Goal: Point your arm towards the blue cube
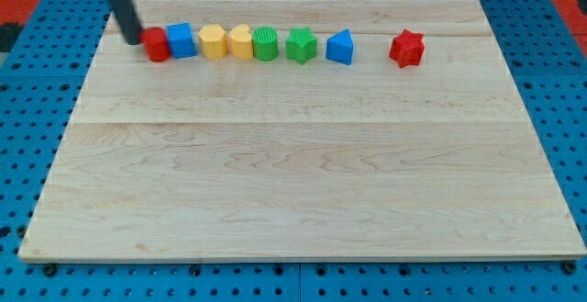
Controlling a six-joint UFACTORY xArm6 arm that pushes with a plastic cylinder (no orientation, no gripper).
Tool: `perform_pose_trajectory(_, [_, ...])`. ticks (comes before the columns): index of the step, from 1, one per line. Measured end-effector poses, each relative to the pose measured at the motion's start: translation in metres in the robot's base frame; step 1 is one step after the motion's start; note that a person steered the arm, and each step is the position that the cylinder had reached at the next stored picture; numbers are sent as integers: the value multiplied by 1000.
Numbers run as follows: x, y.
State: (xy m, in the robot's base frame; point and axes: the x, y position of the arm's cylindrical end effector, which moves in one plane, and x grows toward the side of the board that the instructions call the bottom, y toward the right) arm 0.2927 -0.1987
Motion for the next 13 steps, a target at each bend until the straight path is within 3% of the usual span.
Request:
perform_pose_trajectory(2, [45,34])
perform_pose_trajectory(4, [45,6])
perform_pose_trajectory(6, [19,-18])
perform_pose_trajectory(8, [-68,-16])
perform_pose_trajectory(9, [-86,4])
perform_pose_trajectory(13, [-102,30])
